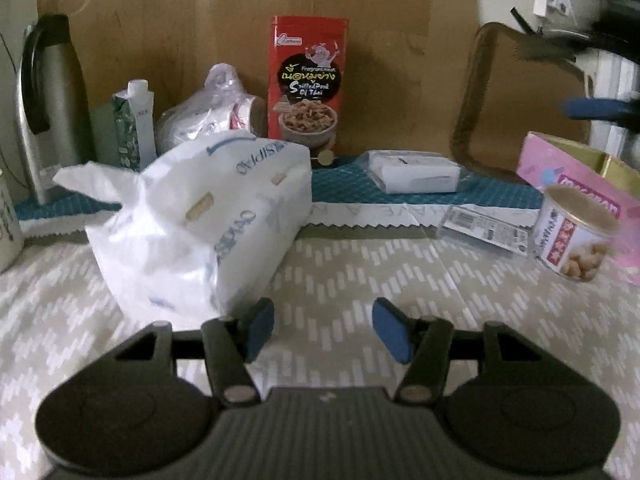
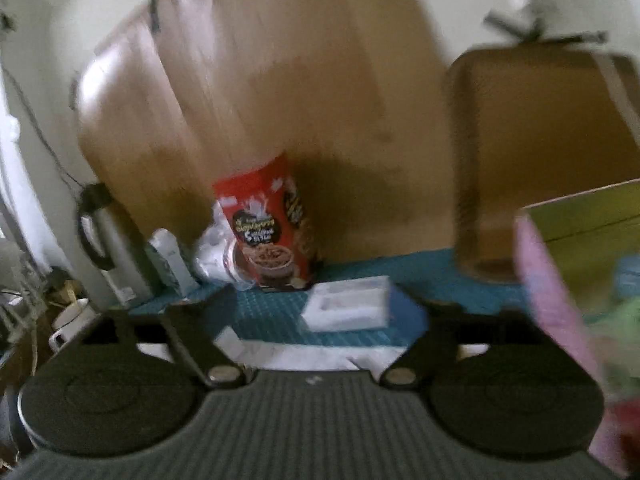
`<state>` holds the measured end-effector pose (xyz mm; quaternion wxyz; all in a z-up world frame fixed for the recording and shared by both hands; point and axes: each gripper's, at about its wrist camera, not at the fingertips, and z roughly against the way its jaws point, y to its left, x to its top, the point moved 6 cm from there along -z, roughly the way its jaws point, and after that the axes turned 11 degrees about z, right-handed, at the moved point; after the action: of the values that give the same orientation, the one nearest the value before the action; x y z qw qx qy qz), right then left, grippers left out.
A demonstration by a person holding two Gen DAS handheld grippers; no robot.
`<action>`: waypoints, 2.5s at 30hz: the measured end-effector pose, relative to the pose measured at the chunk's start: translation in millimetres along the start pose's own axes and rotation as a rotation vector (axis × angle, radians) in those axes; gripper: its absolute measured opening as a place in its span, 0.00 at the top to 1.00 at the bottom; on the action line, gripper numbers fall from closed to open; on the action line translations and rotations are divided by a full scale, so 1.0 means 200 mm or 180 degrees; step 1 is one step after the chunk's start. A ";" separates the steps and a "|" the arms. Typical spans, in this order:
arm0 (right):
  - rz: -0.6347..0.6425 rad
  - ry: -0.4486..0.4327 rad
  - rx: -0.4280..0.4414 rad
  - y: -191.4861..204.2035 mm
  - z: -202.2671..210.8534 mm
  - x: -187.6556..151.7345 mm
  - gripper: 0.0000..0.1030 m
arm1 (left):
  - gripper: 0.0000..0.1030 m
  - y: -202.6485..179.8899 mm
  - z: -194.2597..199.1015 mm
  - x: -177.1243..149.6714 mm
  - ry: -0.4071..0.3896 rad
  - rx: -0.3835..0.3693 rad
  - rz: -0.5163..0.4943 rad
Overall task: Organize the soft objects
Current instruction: 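Move the right gripper to the white wipes packet and grasp it, then carry the wipes packet into the tin and open the right gripper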
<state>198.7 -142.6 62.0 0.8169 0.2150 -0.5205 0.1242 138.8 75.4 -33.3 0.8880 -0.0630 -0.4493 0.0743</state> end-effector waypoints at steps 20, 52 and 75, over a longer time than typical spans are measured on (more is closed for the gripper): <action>0.0499 0.1115 -0.1013 0.08 -1.09 -0.17 0.00 | 0.25 0.00 0.10 0.02 -0.0332 -0.0321 0.0098; 0.2458 0.1151 0.0113 0.48 0.00 -0.66 0.20 | 0.21 0.19 0.55 -0.03 -0.0390 -0.0561 0.0764; 0.1436 0.0732 0.0684 0.51 0.01 -0.79 0.39 | 0.54 -0.19 0.30 -0.04 0.0476 -0.0951 0.0636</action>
<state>85.6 -51.4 -56.5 0.7948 0.1637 -0.4429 0.3811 88.7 39.9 3.3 0.8879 -0.2438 -0.3797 0.0897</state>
